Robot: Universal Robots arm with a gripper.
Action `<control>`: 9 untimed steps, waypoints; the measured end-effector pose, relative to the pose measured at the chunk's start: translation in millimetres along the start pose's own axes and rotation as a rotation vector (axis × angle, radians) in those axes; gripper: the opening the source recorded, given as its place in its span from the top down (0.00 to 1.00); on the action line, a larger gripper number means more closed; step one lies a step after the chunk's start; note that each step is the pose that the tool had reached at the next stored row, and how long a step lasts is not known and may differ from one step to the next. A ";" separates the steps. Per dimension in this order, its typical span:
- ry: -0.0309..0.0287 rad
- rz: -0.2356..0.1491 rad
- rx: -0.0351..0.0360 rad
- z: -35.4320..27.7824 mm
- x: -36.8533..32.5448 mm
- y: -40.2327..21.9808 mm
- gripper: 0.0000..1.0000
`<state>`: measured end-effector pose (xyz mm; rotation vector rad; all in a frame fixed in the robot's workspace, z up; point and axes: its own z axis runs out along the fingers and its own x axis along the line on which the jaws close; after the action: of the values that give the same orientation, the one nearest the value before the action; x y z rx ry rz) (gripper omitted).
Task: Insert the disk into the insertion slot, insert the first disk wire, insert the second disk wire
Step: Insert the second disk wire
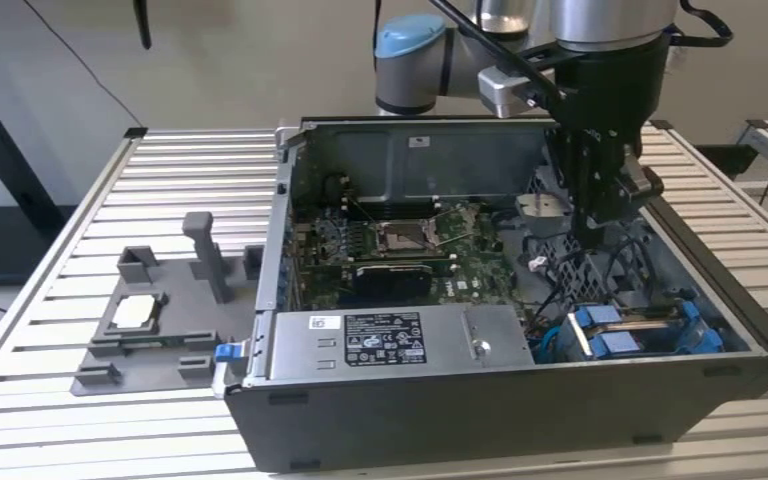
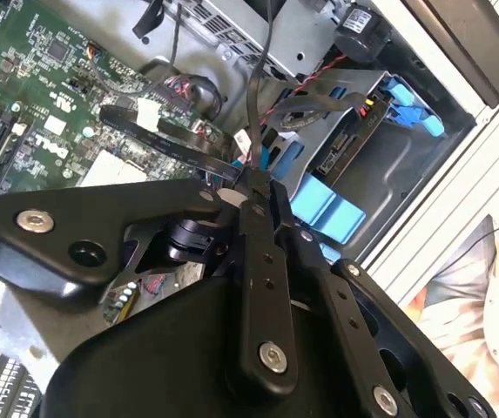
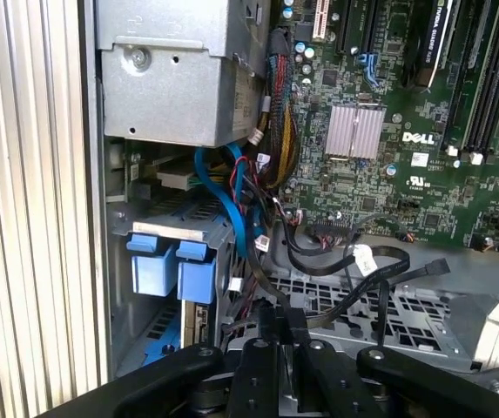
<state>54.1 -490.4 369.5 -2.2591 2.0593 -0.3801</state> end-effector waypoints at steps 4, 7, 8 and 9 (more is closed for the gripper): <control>0.0002 0.000 0.0000 0.0 0.0 0.0 0.84; 0.0003 0.000 0.0000 0.0 0.0 0.0 0.84; 0.0004 0.000 0.0000 0.0 0.0 0.0 0.84; 0.0004 0.000 0.0000 0.0 0.0 0.0 0.84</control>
<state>54.1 -490.4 369.5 -2.2593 2.0594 -0.3805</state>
